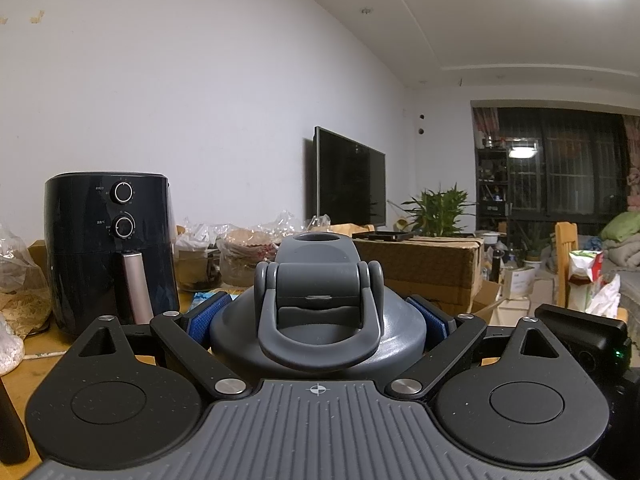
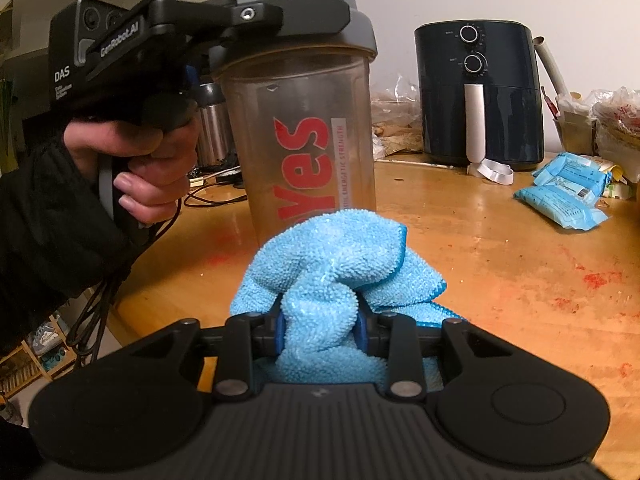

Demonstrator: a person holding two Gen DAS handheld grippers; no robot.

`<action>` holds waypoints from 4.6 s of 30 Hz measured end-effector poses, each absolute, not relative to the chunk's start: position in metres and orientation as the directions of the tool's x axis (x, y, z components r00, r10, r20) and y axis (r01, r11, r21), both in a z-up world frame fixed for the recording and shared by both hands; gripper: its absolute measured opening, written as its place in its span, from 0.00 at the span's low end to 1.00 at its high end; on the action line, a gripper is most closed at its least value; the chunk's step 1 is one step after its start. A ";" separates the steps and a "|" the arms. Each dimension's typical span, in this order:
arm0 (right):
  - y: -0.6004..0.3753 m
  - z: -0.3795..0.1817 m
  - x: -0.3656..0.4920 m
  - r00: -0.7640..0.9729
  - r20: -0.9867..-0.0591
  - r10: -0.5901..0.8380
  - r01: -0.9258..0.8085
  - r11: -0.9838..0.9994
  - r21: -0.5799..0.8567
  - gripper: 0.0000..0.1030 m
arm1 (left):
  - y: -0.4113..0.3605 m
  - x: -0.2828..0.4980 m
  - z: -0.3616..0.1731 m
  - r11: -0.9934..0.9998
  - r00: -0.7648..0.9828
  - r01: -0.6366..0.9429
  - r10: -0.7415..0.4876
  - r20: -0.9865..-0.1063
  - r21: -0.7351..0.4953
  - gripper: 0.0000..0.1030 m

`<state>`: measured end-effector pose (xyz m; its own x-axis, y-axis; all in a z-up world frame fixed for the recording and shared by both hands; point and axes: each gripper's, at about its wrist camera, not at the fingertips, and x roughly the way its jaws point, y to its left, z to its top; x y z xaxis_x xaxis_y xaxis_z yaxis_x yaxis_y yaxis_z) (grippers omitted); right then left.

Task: Clean container
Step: 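Lift the shaker bottle up off the blue cloth with the left tool, then lower the bottle base back onto the cloth with the left tool, then twist the bottle base against the cloth with the left tool while the right tool holds it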

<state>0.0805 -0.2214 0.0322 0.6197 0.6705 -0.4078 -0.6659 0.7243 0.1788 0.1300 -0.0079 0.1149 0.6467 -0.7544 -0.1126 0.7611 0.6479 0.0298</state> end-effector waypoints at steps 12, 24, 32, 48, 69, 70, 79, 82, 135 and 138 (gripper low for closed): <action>-0.223 0.031 0.081 0.619 -0.396 0.678 -0.669 0.719 0.187 0.32 | -0.008 0.128 0.109 0.652 0.651 0.757 -0.750 -0.117 0.034 0.92; -0.225 0.031 0.079 0.621 -0.377 0.687 -0.668 0.716 0.203 0.31 | -0.011 0.124 0.103 0.666 0.669 0.743 -0.735 -0.107 0.064 0.92; -0.222 0.036 0.076 0.630 -0.365 0.685 -0.674 0.716 0.180 0.31 | -0.014 0.124 0.102 0.674 0.676 0.736 -0.724 -0.140 0.065 0.92; -0.229 0.075 0.066 0.679 -0.233 0.696 -0.682 0.716 0.153 0.30 | -0.012 0.130 0.105 0.686 0.685 0.726 -0.717 -0.129 0.045 0.92; -0.237 0.086 0.048 0.706 -0.130 0.696 -0.685 0.718 0.121 0.21 | -0.012 0.119 0.110 0.729 0.730 0.683 -0.679 -0.083 0.048 0.93; -0.237 0.086 0.047 0.707 -0.130 0.695 -0.684 0.719 0.123 0.21 | -0.012 0.117 0.111 0.734 0.734 0.678 -0.674 -0.079 0.044 0.93; -0.249 0.084 0.038 0.720 -0.124 0.683 -0.669 0.730 0.139 0.21 | -0.019 0.103 0.115 0.806 0.805 0.591 -0.589 -0.074 0.010 0.93; -0.252 0.084 0.035 0.723 -0.123 0.680 -0.665 0.733 0.140 0.21 | -0.023 0.097 0.116 0.836 0.834 0.549 -0.547 -0.064 0.011 0.93; -0.264 0.078 0.032 0.744 -0.138 0.654 -0.634 0.756 0.166 0.25 | -0.104 0.095 0.124 0.992 0.986 -0.124 0.123 -0.112 0.005 1.00; -0.264 0.077 0.032 0.745 -0.140 0.653 -0.632 0.757 0.167 0.25 | -0.109 0.095 0.125 0.987 0.981 -0.159 0.158 -0.108 0.002 1.00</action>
